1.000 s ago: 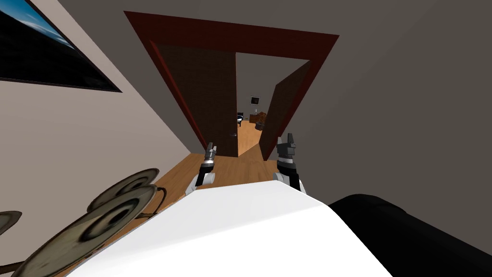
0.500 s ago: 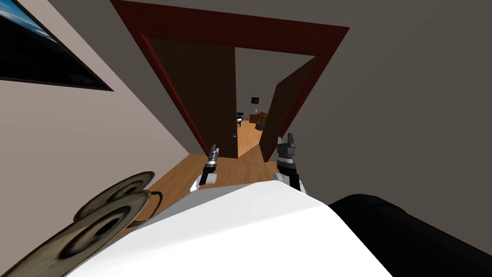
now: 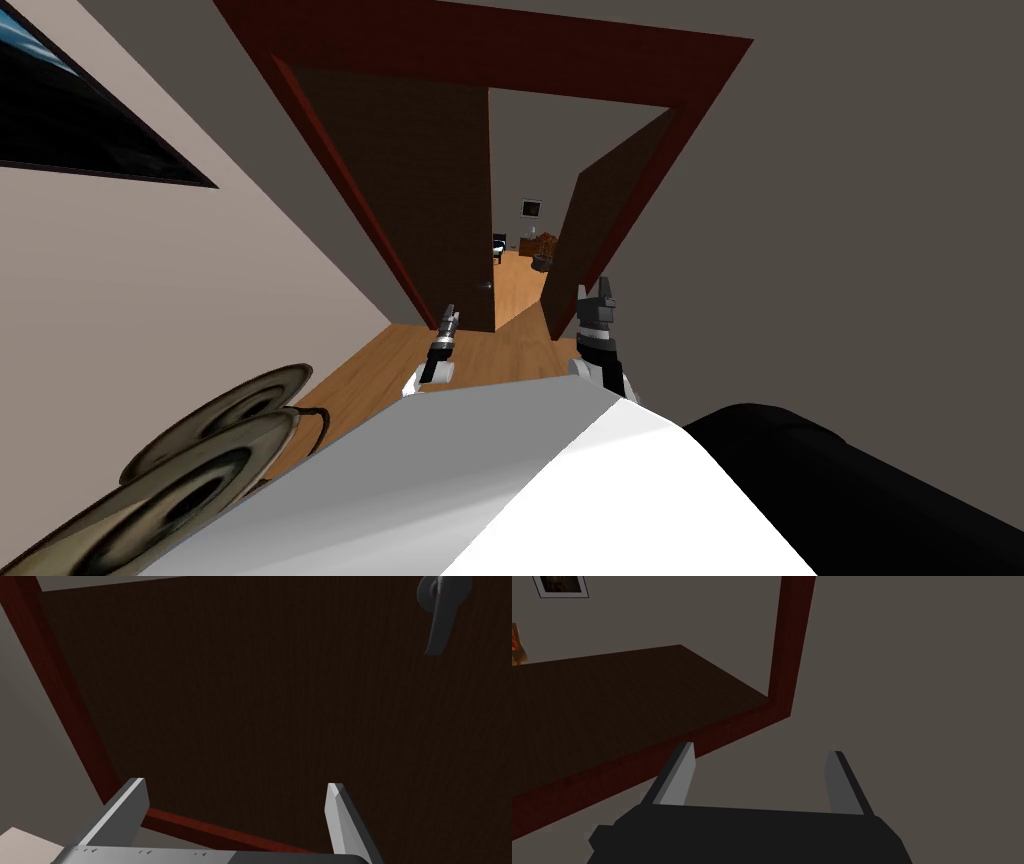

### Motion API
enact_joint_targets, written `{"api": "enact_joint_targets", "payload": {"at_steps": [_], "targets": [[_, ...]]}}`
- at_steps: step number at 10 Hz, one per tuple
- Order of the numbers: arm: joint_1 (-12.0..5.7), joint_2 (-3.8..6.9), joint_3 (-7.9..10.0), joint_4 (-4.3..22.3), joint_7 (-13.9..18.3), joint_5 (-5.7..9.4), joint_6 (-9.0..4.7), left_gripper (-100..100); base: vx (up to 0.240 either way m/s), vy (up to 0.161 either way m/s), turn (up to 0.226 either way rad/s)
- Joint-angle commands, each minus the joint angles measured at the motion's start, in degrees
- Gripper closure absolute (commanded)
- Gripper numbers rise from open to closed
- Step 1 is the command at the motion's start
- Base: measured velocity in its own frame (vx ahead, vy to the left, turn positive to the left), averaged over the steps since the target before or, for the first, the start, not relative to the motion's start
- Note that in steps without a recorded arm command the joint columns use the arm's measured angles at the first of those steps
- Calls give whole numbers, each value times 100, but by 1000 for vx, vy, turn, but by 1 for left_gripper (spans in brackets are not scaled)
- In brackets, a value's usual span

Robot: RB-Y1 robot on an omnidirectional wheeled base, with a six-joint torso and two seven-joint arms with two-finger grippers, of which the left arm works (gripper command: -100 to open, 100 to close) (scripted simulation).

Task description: Push the door open

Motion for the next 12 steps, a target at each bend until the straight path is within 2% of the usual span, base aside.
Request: {"api": "enact_joint_targets", "payload": {"at_steps": [1,5,6,11,12], "targets": [[-127,11,-1,286,27,-8,-43,-100,102,-6,-1],[-357,-8,-30,943,67,-43,-146,-100,98,-1,-2],[-357,-8,-30,943,67,-43,-146,-100,59,-2,0],[-627,-45,-63,1696,114,-84,-267,-100,88,-2,-2],[-627,-45,-63,1696,114,-84,-267,-100,64,-1,2]]}}
